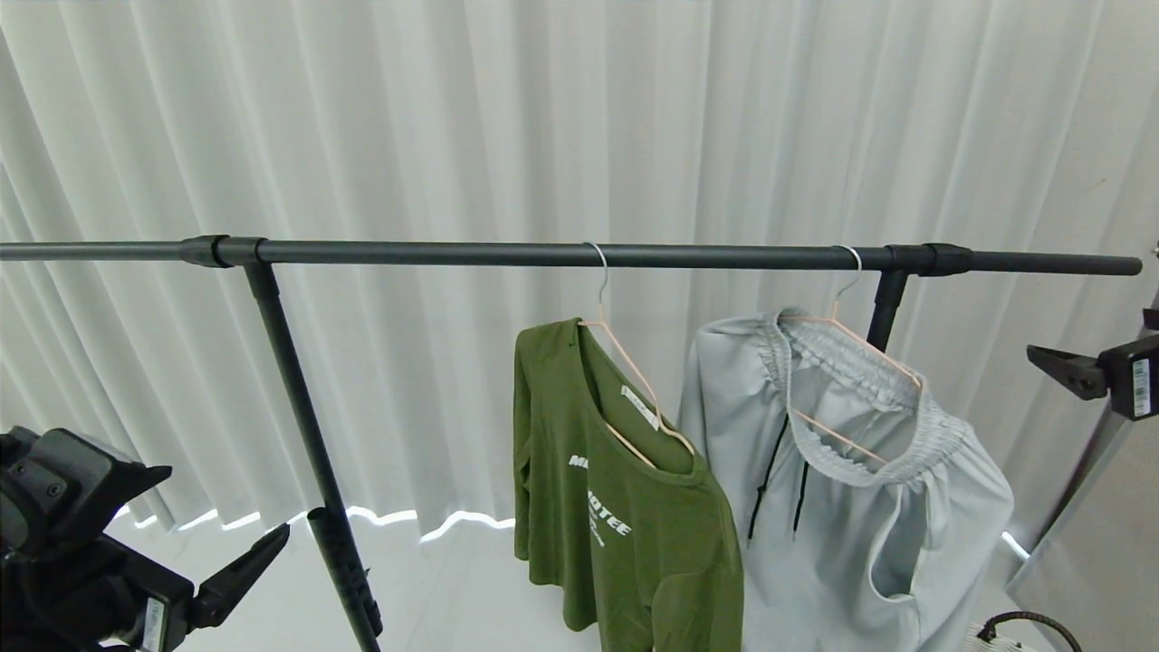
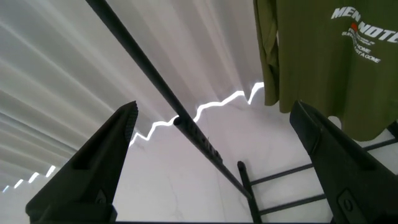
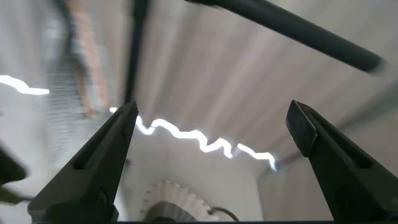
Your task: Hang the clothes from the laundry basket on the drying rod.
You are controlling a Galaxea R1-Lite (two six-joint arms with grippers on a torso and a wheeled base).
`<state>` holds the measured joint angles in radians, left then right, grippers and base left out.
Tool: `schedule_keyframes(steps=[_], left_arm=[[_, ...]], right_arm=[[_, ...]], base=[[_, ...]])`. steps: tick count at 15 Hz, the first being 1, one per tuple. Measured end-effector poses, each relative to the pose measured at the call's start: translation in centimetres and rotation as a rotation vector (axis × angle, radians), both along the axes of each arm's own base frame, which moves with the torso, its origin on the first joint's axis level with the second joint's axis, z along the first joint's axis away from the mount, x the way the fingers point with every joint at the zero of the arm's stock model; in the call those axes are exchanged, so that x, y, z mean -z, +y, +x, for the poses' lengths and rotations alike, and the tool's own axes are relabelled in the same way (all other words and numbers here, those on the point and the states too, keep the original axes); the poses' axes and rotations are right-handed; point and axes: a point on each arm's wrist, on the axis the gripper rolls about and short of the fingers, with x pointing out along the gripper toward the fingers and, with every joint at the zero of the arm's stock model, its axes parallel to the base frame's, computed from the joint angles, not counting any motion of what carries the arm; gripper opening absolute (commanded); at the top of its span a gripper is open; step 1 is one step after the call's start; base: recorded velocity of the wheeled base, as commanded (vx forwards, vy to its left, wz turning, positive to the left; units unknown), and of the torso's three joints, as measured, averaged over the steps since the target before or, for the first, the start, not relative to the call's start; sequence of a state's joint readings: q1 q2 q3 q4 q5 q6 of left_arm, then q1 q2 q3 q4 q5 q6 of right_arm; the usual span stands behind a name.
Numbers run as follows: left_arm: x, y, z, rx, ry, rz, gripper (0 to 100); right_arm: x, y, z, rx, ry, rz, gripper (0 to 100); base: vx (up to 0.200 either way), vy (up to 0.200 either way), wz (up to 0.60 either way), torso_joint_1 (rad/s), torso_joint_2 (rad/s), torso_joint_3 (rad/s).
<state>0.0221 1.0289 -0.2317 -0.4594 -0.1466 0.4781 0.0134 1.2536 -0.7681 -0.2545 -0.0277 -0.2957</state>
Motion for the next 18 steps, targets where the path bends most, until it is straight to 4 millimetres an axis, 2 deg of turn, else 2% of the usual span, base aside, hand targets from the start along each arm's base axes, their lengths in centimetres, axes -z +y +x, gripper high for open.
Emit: schedule_keyframes(steps=[14, 18], left_arm=[[0.2, 0.0, -0.4, -0.023, -0.002, 0.008, 100], [0.4, 0.0, -0.8, -0.022, -0.005, 0.007, 100]], right_arm=[[2.3, -0.5, -1.7, 0.039, 0.064, -0.005, 100], [3.2, -0.5, -2.5, 0.049, 0.083, -0.007, 100]], base=[[-0.200, 0.000, 0.00, 0.000, 0.00, 0.001], [0.000, 0.000, 0.00, 0.000, 0.00, 0.000]])
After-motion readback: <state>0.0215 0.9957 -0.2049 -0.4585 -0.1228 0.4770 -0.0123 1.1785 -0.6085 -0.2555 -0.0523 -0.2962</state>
